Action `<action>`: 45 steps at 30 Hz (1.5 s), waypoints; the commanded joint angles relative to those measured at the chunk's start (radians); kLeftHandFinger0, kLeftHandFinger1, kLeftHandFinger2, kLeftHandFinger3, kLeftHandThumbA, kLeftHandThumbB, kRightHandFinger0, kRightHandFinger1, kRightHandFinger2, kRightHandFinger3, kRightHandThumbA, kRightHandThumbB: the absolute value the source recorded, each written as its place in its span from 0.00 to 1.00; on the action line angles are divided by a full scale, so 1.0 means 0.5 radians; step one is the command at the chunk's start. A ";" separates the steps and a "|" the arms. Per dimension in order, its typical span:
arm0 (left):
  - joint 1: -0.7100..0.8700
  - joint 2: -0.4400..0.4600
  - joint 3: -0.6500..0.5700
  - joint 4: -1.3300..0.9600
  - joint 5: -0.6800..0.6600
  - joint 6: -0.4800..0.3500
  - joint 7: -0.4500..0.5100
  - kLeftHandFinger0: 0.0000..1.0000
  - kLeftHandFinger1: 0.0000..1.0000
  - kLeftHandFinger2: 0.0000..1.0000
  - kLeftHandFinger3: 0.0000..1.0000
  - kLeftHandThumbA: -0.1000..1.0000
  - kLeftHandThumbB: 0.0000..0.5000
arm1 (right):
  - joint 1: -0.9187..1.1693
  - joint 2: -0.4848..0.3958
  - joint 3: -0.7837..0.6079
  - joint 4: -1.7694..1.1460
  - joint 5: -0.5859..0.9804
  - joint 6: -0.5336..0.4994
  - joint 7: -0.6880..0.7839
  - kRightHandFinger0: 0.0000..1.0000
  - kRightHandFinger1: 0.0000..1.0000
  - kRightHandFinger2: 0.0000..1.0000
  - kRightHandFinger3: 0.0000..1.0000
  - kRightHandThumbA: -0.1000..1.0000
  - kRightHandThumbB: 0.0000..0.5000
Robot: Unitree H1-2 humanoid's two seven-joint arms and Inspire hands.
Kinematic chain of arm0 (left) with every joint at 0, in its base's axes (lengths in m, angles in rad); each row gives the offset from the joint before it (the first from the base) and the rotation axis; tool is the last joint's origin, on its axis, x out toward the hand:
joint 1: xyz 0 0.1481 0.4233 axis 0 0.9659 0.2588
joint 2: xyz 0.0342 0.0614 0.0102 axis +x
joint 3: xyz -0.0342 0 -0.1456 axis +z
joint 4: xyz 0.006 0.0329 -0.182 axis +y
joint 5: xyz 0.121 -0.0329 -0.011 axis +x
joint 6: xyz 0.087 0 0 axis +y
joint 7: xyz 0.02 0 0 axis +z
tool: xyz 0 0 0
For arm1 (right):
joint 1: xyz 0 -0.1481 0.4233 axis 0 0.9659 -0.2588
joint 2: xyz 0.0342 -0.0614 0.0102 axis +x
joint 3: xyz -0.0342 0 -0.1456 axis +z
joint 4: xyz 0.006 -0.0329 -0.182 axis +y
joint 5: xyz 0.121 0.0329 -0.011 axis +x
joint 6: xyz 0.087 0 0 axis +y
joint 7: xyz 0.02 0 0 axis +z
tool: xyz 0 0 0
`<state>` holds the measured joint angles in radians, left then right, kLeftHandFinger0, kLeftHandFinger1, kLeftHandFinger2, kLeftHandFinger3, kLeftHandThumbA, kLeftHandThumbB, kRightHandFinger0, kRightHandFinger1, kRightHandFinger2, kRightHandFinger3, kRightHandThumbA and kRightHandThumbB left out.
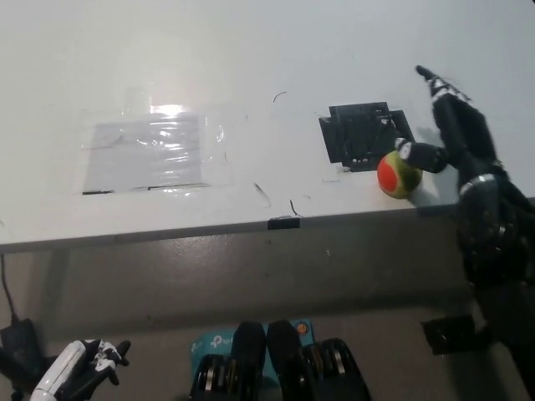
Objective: The robot uses right hand to squeeze a small tennis ball placed on the black area of the table
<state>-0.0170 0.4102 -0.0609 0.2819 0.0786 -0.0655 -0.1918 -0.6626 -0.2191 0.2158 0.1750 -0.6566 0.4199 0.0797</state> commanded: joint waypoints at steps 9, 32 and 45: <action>-0.028 0.027 0.003 -0.010 0.033 -0.075 -0.024 0.11 0.10 0.27 0.39 0.75 0.88 | -0.139 0.208 0.036 0.516 0.007 -0.269 -0.400 1.00 1.00 1.00 1.00 0.64 0.86; -0.054 0.022 0.014 -0.043 0.031 -0.017 -0.058 0.13 0.11 0.26 0.41 0.76 0.92 | 0.108 0.223 0.014 0.747 0.096 -0.320 -0.527 0.89 1.00 1.00 1.00 0.33 0.47; -0.065 0.016 -0.019 -0.091 0.065 -0.002 -0.082 0.13 0.12 0.27 0.40 0.75 0.90 | 0.064 0.137 0.336 0.991 -0.124 -0.490 -0.690 0.00 0.02 0.09 0.01 0.00 0.00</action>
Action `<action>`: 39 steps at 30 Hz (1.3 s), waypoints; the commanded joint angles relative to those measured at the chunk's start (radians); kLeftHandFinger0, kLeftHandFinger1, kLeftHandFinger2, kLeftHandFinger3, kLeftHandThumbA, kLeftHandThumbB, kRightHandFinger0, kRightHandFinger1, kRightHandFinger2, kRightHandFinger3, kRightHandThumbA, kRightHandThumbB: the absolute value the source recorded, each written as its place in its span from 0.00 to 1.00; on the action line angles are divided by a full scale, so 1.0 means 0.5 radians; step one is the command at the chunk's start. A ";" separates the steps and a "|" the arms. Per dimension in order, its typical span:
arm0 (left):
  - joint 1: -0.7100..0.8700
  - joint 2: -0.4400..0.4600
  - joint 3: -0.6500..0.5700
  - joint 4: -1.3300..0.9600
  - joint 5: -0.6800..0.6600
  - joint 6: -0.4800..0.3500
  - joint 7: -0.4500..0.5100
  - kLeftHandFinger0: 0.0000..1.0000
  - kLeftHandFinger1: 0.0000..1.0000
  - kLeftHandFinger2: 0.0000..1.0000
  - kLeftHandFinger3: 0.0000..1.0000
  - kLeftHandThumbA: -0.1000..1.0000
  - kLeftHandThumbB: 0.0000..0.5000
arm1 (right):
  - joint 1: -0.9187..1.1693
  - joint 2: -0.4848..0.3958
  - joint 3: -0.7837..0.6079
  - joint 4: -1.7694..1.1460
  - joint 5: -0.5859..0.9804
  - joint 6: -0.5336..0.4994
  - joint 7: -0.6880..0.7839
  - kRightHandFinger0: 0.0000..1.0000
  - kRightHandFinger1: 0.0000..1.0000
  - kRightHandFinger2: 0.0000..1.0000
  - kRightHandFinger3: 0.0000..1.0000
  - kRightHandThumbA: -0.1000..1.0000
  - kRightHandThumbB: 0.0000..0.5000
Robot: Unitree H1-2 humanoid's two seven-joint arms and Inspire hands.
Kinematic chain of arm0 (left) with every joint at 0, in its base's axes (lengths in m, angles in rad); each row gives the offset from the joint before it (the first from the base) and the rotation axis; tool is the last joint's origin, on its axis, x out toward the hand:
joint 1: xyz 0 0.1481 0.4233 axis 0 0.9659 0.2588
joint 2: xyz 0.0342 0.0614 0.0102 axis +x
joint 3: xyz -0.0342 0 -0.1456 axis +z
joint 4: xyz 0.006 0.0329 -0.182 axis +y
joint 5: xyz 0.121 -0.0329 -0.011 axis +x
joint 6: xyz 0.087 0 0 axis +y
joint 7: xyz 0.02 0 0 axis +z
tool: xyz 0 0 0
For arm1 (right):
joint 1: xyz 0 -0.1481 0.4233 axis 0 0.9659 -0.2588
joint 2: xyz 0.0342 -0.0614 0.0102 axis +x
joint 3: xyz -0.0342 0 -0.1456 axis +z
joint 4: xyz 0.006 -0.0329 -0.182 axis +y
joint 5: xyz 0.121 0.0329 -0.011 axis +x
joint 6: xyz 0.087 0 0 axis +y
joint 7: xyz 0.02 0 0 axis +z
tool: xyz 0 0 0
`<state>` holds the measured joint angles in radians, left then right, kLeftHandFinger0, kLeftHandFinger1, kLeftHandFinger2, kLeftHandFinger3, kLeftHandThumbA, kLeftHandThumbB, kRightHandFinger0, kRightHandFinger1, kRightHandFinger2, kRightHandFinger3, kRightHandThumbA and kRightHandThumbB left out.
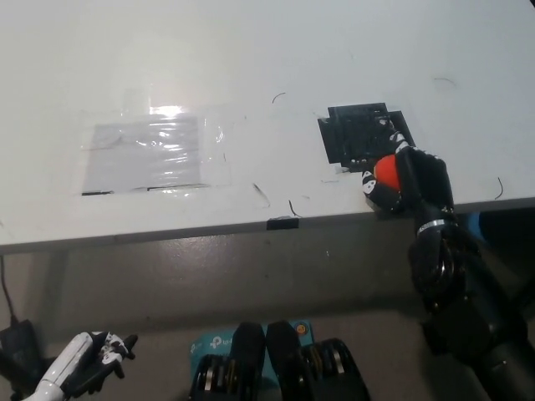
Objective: The robot uses right hand to squeeze a small tennis ball placed on the black area of the table
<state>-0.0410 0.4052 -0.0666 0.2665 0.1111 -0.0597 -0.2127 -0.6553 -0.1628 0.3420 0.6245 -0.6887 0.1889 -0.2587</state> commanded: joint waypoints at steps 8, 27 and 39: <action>-0.036 0.036 -0.018 -0.080 0.011 0.010 -0.054 0.12 0.12 0.29 0.42 0.76 0.89 | 0.086 0.045 0.032 0.311 -0.015 -0.384 -0.509 0.00 0.13 0.51 0.55 0.00 0.11; 0.023 0.052 -0.003 -0.021 0.019 -0.056 -0.047 0.13 0.12 0.27 0.45 0.78 0.89 | 0.006 0.027 -0.175 0.019 0.130 -0.616 -0.690 0.00 0.02 0.42 0.37 0.00 0.44; 0.046 0.059 0.013 -0.013 0.023 -0.074 -0.034 0.16 0.10 0.25 0.43 0.77 0.85 | -0.153 -0.118 -0.367 -0.263 0.196 -0.636 -0.590 0.00 0.00 0.33 0.27 0.00 0.61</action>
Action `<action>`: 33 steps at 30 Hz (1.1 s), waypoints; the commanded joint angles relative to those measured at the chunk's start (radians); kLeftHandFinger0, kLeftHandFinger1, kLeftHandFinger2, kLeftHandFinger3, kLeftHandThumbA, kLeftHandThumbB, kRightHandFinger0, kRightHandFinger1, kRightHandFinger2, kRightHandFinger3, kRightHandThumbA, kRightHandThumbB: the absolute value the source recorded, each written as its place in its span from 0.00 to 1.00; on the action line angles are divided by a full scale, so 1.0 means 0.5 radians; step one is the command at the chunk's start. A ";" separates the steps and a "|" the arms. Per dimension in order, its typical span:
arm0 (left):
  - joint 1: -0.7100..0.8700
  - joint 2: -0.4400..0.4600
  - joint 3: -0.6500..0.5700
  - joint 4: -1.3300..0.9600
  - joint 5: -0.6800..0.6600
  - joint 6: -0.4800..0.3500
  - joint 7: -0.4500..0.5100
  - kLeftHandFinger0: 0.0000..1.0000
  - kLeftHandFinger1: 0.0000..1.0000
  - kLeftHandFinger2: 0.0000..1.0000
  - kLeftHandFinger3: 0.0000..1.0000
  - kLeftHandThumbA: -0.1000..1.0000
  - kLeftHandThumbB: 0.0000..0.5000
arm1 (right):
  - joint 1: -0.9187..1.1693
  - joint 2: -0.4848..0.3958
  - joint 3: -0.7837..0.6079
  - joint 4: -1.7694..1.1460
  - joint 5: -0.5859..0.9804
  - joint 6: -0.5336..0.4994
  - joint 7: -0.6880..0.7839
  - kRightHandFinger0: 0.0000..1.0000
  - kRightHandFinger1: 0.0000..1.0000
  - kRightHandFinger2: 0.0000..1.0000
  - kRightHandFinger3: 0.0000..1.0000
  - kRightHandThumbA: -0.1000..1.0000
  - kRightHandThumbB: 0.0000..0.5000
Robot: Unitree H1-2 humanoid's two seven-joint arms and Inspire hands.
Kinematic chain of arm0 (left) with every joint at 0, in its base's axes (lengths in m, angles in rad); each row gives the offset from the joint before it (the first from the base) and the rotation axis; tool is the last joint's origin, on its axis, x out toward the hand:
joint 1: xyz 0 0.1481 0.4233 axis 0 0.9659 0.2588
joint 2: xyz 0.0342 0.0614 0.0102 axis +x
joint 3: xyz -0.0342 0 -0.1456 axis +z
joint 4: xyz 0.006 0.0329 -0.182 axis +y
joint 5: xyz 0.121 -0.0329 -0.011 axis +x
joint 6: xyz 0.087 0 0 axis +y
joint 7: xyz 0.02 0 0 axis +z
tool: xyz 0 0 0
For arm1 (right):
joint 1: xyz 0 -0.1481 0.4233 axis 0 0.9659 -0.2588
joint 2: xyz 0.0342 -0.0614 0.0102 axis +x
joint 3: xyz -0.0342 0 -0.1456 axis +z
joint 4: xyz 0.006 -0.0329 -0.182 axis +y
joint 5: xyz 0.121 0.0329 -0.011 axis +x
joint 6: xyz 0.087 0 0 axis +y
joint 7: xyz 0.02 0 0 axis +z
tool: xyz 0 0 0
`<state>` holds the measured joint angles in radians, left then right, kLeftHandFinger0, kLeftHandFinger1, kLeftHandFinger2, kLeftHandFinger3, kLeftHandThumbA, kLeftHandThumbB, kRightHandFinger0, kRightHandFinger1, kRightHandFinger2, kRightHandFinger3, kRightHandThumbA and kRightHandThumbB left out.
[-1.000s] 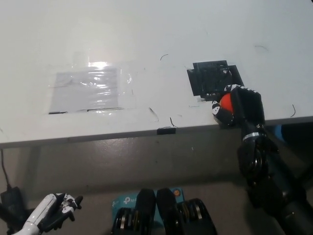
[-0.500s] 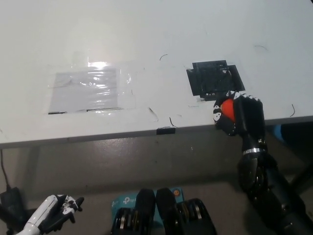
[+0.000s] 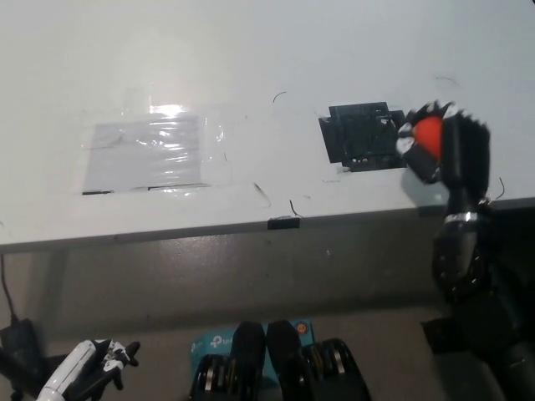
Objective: The robot uses right hand to squeeze a small tennis ball placed on the black area of the table
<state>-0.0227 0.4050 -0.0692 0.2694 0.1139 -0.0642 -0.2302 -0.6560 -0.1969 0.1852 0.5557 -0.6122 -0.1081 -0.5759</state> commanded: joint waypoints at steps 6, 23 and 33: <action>-0.002 0.058 0.023 0.002 -0.001 -0.079 -0.012 0.17 0.13 0.27 0.42 0.78 0.88 | -0.154 -0.059 -0.076 -0.206 0.063 -0.021 0.106 0.00 0.00 0.33 0.28 0.00 0.71; 0.021 0.047 0.033 -0.019 0.003 -0.064 0.000 0.15 0.11 0.27 0.35 0.75 0.88 | 0.189 0.177 -0.203 -0.651 0.274 -0.079 0.171 0.11 0.00 0.29 0.23 0.00 0.49; 0.029 0.048 0.032 0.006 0.019 -0.090 0.009 0.12 0.12 0.31 0.43 0.78 0.92 | 0.282 0.239 -0.242 -0.684 0.279 -0.092 0.170 0.00 0.04 0.36 0.27 0.00 0.48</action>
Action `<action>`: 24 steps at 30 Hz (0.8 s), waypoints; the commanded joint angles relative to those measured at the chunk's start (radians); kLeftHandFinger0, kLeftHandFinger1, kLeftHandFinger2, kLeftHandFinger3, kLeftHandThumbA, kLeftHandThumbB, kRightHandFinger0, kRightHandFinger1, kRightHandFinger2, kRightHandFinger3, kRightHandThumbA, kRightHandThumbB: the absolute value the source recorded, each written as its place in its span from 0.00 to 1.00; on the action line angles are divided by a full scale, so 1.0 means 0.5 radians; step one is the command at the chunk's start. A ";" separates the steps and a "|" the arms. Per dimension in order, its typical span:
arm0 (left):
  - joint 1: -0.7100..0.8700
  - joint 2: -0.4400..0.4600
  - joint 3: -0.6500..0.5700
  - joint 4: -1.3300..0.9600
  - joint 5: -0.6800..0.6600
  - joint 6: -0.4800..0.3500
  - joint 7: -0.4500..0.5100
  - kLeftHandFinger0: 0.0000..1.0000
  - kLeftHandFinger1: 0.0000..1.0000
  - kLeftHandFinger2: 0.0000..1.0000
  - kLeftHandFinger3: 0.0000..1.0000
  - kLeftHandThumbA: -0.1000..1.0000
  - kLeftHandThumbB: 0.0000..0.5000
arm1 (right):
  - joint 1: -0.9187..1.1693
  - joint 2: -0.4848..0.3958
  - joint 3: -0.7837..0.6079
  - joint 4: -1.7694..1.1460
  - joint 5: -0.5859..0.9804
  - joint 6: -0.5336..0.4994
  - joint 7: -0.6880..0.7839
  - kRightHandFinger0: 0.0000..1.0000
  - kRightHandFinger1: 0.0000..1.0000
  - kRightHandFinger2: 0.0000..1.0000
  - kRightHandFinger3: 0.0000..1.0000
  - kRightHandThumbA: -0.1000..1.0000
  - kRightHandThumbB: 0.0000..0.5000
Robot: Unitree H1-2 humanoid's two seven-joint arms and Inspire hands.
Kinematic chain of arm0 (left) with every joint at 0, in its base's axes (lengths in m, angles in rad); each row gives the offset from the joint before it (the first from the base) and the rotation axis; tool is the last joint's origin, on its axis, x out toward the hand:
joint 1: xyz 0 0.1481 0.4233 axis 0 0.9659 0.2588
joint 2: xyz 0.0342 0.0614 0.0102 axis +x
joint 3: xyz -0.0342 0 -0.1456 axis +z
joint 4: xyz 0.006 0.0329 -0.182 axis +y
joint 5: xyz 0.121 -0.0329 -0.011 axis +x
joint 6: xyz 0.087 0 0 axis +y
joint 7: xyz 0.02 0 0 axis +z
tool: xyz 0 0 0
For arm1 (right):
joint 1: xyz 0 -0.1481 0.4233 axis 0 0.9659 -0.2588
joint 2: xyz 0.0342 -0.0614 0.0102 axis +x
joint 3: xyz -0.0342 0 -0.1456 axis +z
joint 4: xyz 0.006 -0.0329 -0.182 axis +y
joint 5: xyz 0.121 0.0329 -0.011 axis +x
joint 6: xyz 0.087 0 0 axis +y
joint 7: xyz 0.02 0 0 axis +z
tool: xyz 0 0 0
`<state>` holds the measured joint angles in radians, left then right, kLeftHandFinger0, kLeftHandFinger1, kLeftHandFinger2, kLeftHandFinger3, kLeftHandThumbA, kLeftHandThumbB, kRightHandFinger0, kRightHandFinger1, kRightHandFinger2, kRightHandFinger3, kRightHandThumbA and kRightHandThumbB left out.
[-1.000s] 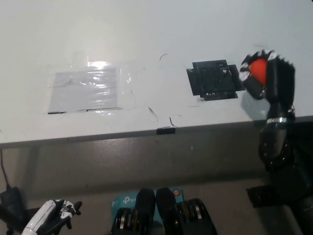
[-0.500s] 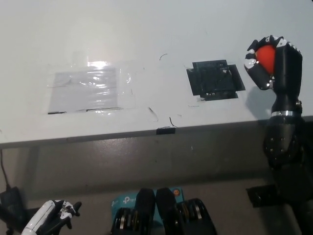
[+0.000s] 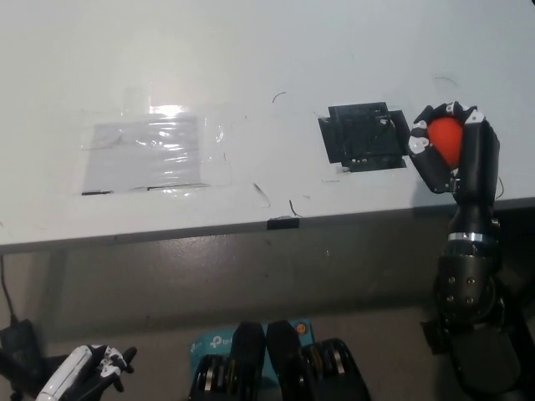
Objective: The robot uses right hand to squeeze a small tennis ball placed on the black area of the table
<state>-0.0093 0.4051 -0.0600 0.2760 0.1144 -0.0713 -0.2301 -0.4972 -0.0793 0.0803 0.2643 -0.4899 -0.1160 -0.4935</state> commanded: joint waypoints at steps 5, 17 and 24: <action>0.013 0.044 0.019 -0.027 0.015 -0.024 0.008 0.15 0.12 0.28 0.43 0.77 0.93 | -0.052 -0.006 -0.024 -0.059 0.011 -0.093 -0.008 0.00 0.01 0.34 0.25 0.00 0.50; 0.001 0.050 0.010 0.001 0.020 -0.074 0.003 0.12 0.08 0.25 0.39 0.77 0.89 | -0.178 -0.111 0.056 0.084 -0.007 0.015 0.223 0.00 0.01 0.39 0.31 0.00 0.45; 0.004 0.041 0.011 0.000 0.007 -0.071 -0.001 0.17 0.10 0.25 0.36 0.75 0.92 | -0.331 -0.256 0.256 0.211 -0.075 0.392 0.679 0.00 0.22 0.60 0.43 0.00 0.09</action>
<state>-0.0062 0.4046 -0.0604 0.2803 0.1145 -0.0724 -0.2301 -0.5673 -0.1673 0.1613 0.3586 -0.4972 -0.0496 -0.3385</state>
